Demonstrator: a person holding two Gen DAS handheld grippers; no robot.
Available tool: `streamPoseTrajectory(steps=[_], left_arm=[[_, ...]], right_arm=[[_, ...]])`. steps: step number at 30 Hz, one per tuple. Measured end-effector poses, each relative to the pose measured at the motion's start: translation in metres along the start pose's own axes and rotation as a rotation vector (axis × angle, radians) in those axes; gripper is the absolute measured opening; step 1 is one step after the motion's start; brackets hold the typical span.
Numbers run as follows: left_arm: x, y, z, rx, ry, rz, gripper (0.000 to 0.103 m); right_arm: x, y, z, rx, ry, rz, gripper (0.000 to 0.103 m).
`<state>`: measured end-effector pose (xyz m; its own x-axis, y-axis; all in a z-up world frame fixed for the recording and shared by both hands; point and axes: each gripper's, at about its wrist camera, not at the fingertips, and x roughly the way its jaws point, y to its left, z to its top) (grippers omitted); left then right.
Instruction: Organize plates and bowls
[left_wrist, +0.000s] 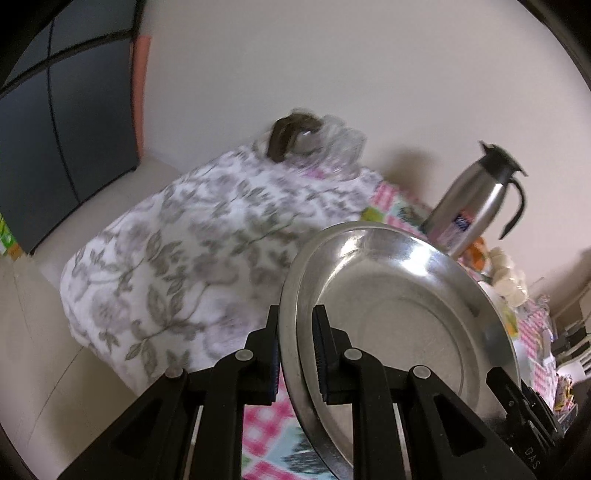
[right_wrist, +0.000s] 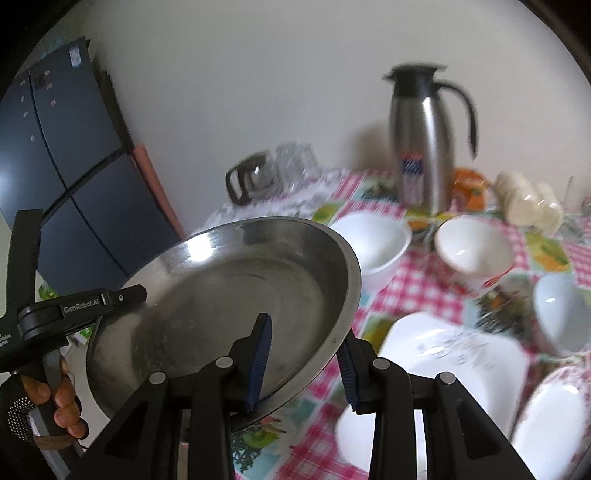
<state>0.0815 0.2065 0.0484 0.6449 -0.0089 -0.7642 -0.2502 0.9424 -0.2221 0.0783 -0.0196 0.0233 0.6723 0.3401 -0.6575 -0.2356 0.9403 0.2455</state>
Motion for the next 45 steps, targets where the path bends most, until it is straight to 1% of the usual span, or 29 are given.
streamPoseTrajectory(steps=[5, 11, 16, 23, 28, 34, 38, 45], left_arm=[[-0.017, -0.044, 0.008, 0.042, -0.025, -0.056, 0.016], [-0.030, -0.096, 0.008, 0.097, -0.039, -0.125, 0.016], [-0.039, -0.138, 0.003, 0.139, -0.044, -0.170, 0.016], [-0.041, -0.182, -0.010, 0.181, -0.032, -0.224, 0.016], [-0.033, -0.205, -0.022, 0.190, -0.006, -0.244, 0.016], [-0.019, -0.220, -0.039, 0.201, 0.032, -0.257, 0.016], [-0.008, -0.218, -0.044, 0.189, 0.058, -0.259, 0.016], [0.005, -0.204, -0.047, 0.159, 0.097, -0.253, 0.016]], right_arm=[[-0.040, -0.022, 0.011, 0.014, -0.086, -0.039, 0.037], [-0.090, -0.060, 0.018, 0.070, -0.180, -0.081, 0.037], [-0.123, -0.091, 0.018, 0.123, -0.243, -0.117, 0.037], [-0.159, -0.124, 0.012, 0.178, -0.301, -0.161, 0.037], [-0.178, -0.147, 0.004, 0.210, -0.317, -0.192, 0.037], [-0.183, -0.170, -0.007, 0.249, -0.300, -0.227, 0.037], [-0.177, -0.176, -0.012, 0.246, -0.267, -0.238, 0.037], [-0.166, -0.168, -0.014, 0.217, -0.228, -0.255, 0.037]])
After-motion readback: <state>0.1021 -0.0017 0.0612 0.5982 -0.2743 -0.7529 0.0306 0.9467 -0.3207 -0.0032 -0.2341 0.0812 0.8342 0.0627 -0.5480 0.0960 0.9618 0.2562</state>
